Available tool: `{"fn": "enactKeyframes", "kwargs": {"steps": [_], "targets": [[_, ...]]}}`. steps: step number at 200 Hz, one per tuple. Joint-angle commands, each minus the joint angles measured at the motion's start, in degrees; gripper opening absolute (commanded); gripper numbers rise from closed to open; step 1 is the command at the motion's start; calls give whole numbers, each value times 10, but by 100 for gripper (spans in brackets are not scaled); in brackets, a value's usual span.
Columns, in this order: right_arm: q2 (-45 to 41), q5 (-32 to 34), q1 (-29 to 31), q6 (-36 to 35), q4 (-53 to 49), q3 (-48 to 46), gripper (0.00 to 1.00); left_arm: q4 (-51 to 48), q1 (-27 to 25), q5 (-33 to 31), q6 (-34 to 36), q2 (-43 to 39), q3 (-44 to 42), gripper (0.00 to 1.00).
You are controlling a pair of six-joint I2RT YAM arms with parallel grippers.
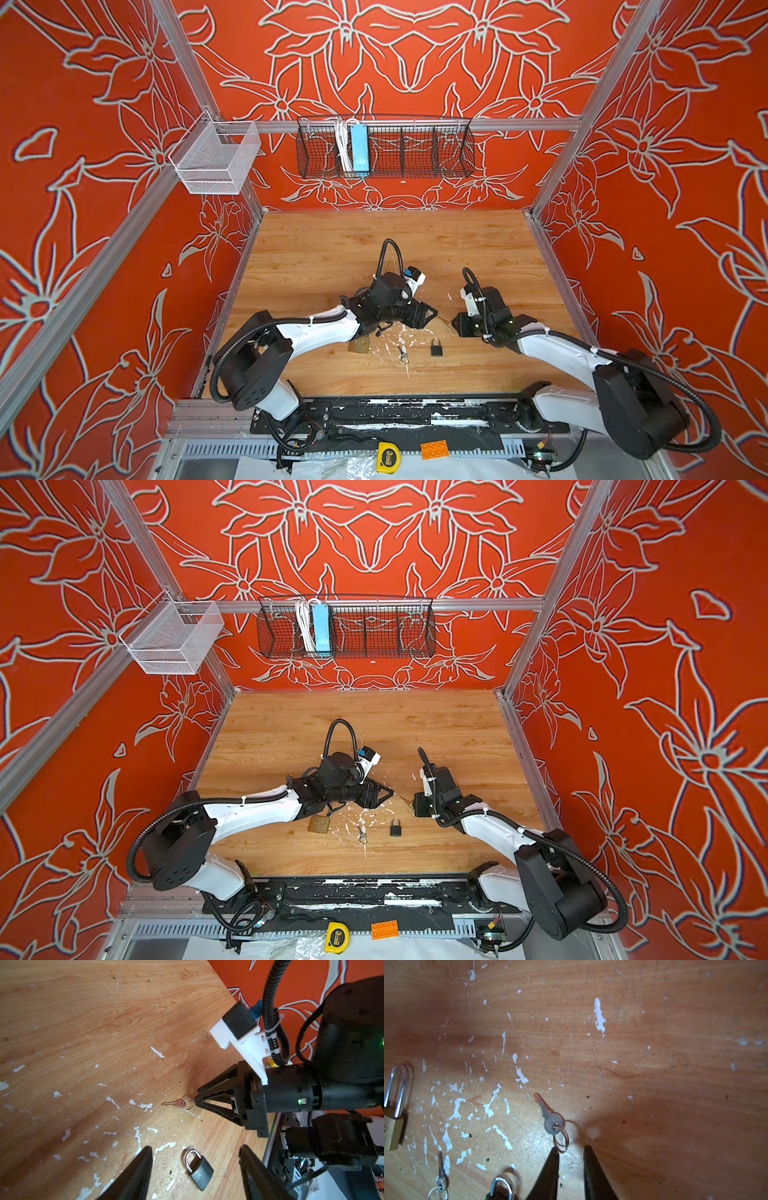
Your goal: Unlock with the key
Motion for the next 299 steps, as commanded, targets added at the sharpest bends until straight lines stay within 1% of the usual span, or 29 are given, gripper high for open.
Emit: {"fn": "enactKeyframes", "kwargs": {"steps": [1, 68, 102, 174, 233, 254, 299], "targets": [[9, -5, 4, 12, 16, 14, 24, -2, -1, -5, -6, -18, -8, 67], [42, -12, 6, 10, 27, 21, 24, -3, -1, -7, -6, -22, -10, 68], [60, -32, 7, 10, 35, 25, 24, -4, -1, -7, -8, -21, -9, 68], [76, -43, 9, 8, 36, 32, 22, -8, -1, -14, -6, -18, -7, 69], [77, -39, 10, 8, 34, 32, 10, -6, -1, -14, -11, -17, -8, 69], [78, -40, 10, 8, 37, 33, 0, -6, -1, -14, -9, -17, -8, 69], [74, -65, 10, 16, 48, 37, 0, -22, 1, -63, 22, -25, -8, 69]]}}
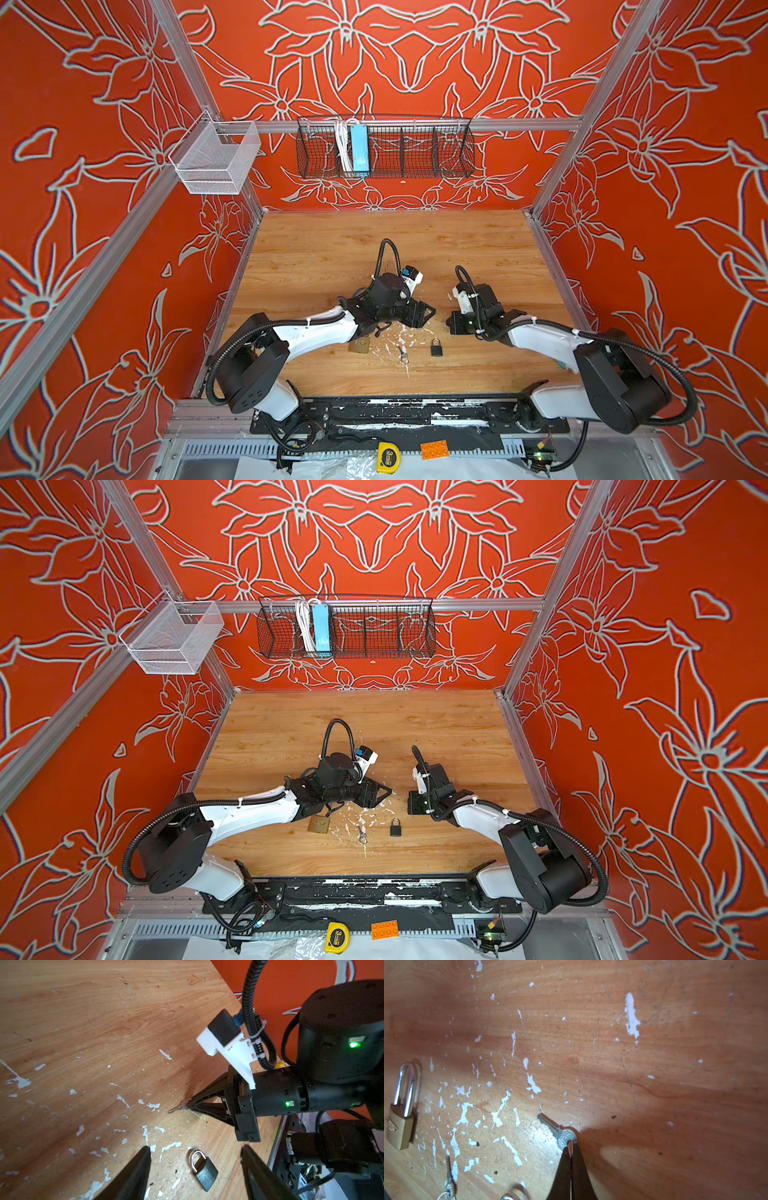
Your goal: Unlock with the key
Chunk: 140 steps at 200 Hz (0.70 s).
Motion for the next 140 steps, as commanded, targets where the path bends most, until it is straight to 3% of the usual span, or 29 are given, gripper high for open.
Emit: {"fn": "enactKeyframes", "kwargs": {"steps": [1, 66, 82, 113, 140], "targets": [[2, -21, 4, 13, 6, 18, 0, -14, 1, -33, 21, -18, -3, 69], [-38, -37, 3, -25, -98, 109, 0, 44, 20, -96, 75, -37, -45, 67], [-46, -36, 3, -37, -132, 146, 0, 106, 20, -104, 114, -43, -79, 66], [-25, -39, 3, -71, -202, 239, 0, 315, 20, -78, 231, -44, -184, 60], [-22, -63, 4, -99, -167, 247, 0, 379, 20, -130, 279, -44, -222, 59]]}}
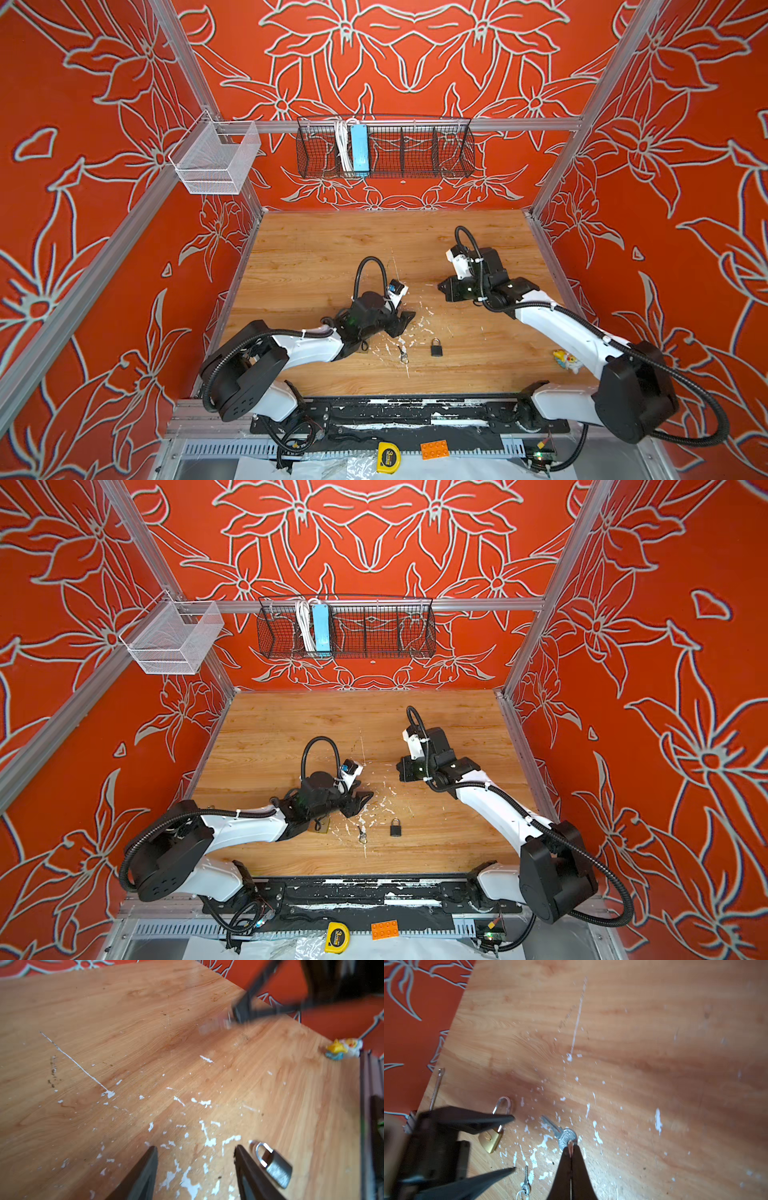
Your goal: Unlock with the key
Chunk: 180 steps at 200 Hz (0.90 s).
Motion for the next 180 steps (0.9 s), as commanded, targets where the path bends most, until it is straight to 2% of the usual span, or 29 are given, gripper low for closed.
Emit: {"fn": "enactKeyframes", "kwargs": {"steps": [1, 11, 21, 43, 58, 73, 98, 132, 148, 155, 165, 180], "targets": [[4, -25, 3, -36, -6, 2, 0, 130, 1, -41, 78, -9, -21, 59], [-12, -42, 4, -22, 52, -32, 0, 130, 10, -42, 44, -15, -21, 59], [-33, -45, 5, -4, 134, -85, 0, 132, 28, 3, -9, -22, -21, 59], [-68, 2, 7, 20, 240, -168, 0, 77, 56, 69, -174, -33, 14, 57], [-87, 37, 14, 38, 292, -208, 0, 43, 60, 108, -238, -27, 41, 57], [-105, 63, 27, 61, 359, -252, 0, 84, 60, 111, -293, -10, 31, 56], [-125, 105, 53, 85, 435, -302, 0, 204, 60, 119, -390, 38, 2, 51], [-141, 175, 86, 92, 518, -355, 0, 324, 60, 124, -464, 118, -1, 46], [-144, 198, 100, 93, 540, -367, 0, 459, 59, 135, -498, 174, -16, 46], [-143, 208, 104, 94, 543, -370, 0, 458, 60, 140, -522, 186, -10, 46], [-144, 214, 106, 94, 541, -370, 0, 460, 53, 142, -511, 191, -6, 46], [-144, 217, 111, 94, 547, -373, 0, 460, 39, 114, -494, 194, -13, 47]]}}
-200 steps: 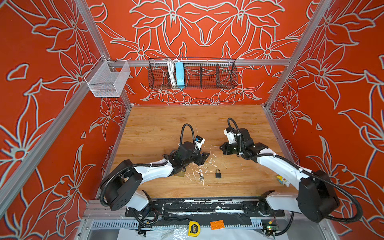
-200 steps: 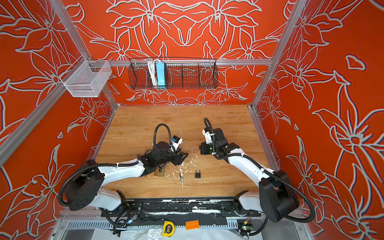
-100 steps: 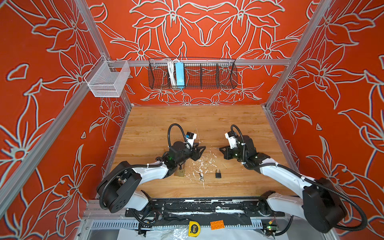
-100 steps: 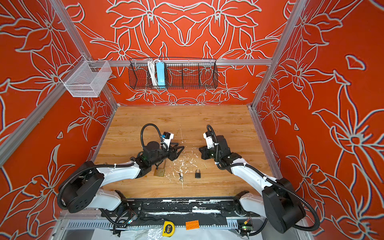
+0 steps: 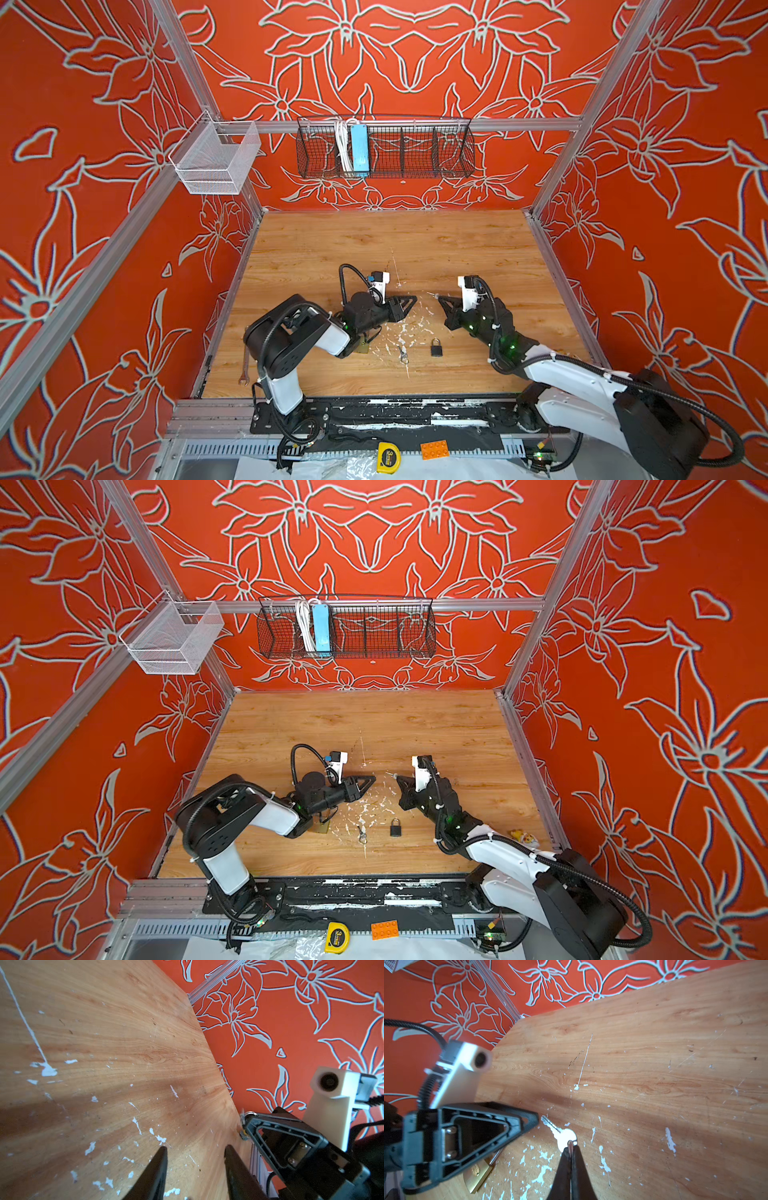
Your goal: Unlock with the key
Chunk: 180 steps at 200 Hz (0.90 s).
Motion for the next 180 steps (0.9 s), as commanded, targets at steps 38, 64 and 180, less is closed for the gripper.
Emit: {"fn": "enactKeyframes", "kwargs": {"steps": [38, 64, 180], "targets": [[15, 40, 20, 19, 44, 5, 0, 102, -31, -21, 2, 1, -4, 50], [31, 32, 26, 32, 57, 6, 0, 102, -35, -25, 16, -5, 1, 51], [81, 2, 64, 35, 88, 28, 0, 102, -36, -53, 2, -19, -9, 47]]}}
